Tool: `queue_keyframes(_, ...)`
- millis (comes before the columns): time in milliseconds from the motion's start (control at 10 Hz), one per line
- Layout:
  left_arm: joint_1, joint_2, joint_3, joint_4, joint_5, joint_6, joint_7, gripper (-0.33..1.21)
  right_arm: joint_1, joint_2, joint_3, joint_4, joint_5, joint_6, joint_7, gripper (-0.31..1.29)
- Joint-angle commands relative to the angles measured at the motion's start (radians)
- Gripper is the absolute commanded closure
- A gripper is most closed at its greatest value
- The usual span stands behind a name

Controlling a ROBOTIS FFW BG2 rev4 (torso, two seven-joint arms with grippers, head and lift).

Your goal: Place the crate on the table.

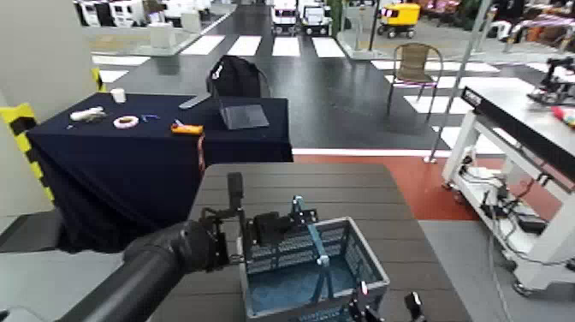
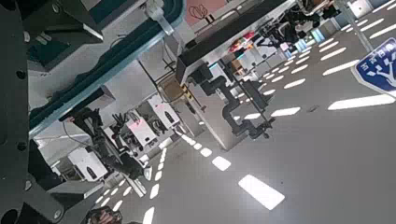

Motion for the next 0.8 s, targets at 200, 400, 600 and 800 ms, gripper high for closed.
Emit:
queue_keyframes(200,0.122,0.06,0.137,-0.257,-0.137,-0.032,0.154,0.06,0.002,0.0,0.001,-0.002,-0.002,0.011,0.003,0.14)
queue_keyframes(400,0.272,0.1,0.252,-0.548,-0.284,-0.062,0.372,0.08,0.003,0.0,-0.001,-0.006,-0.002,0.017,0.003,0.14)
queue_keyframes(600,0.445,0.115,0.35,-0.814,-0.338,-0.104,0.576,0.08,0.005,0.0,-0.004,-0.008,-0.002,0.022,0.003,0.14)
queue_keyframes(800,0.625,0.102,0.43,-1.008,-0.444,-0.189,0.746,0.08,0.01,0.002,-0.012,-0.012,-0.002,0.028,0.003,0.14)
